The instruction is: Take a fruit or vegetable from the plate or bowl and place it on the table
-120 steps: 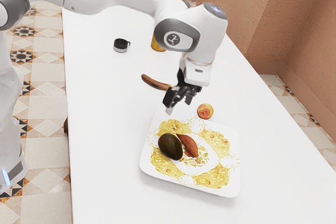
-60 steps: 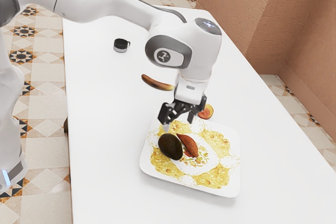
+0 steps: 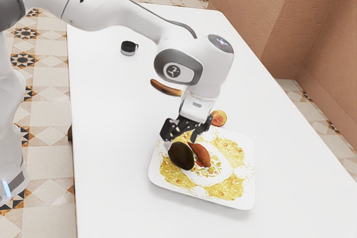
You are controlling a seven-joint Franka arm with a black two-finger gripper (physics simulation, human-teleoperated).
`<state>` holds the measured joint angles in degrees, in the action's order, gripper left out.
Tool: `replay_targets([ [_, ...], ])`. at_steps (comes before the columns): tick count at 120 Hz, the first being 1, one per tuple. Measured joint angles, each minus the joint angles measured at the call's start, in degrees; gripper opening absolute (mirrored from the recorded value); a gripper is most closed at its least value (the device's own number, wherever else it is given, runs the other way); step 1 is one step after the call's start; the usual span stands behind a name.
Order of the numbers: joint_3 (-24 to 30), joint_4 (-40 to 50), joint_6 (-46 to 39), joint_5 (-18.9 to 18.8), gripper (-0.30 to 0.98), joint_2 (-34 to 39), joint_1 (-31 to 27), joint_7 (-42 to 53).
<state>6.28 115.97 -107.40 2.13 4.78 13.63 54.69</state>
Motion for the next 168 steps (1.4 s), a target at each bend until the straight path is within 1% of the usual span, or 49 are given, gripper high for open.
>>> replay_targets([
  [44,0.5,2.2,-2.0,0.4,0.69,-0.9,0.0,0.9],
  [94,0.6,3.5,-6.2,0.8,0.69,-2.1,-0.1,1.4],
  [130,0.6,3.8,-7.6,0.9,0.69,-2.3,0.1,1.6],
  [132,0.6,3.8,-7.7,0.9,0.67,-2.3,0.1,1.6],
  [142,0.6,4.5,-8.0,0.7,0.50,-2.3,0.0,1.5],
  [150,0.6,5.1,-8.7,0.7,0.42,-2.3,-0.1,1.5],
  [163,0.5,5.5,-9.7,0.5,0.22,-2.1,-0.2,1.3],
  [168,0.8,5.2,-9.9,0.4,0.18,-1.4,-0.5,1.1],
])
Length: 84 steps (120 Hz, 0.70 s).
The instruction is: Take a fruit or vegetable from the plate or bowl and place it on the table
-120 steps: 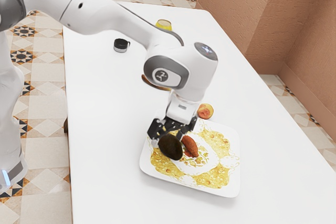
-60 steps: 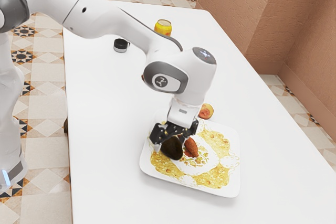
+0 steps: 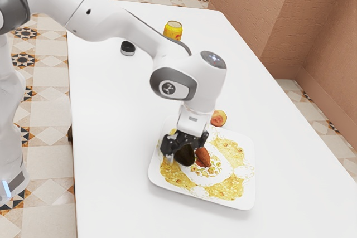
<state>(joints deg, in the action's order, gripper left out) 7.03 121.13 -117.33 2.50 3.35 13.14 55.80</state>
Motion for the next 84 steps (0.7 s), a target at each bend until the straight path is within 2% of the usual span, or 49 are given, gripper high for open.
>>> replay_targets([
  [18,4.2,-10.6,2.9,0.0,0.14,0.8,-0.6,-1.0],
  [28,10.8,-22.4,5.3,-0.2,0.12,-6.5,-0.9,-2.0],
  [37,13.5,-30.8,6.9,-1.1,0.11,-14.3,5.5,-3.2],
  [48,14.3,-34.3,8.0,-2.1,0.08,-17.9,12.0,-4.6],
  [70,15.1,-35.1,10.1,-2.1,0.46,-18.7,13.0,-6.4],
  [84,15.1,-35.0,10.9,-1.8,0.59,-18.7,13.0,-7.0],
])
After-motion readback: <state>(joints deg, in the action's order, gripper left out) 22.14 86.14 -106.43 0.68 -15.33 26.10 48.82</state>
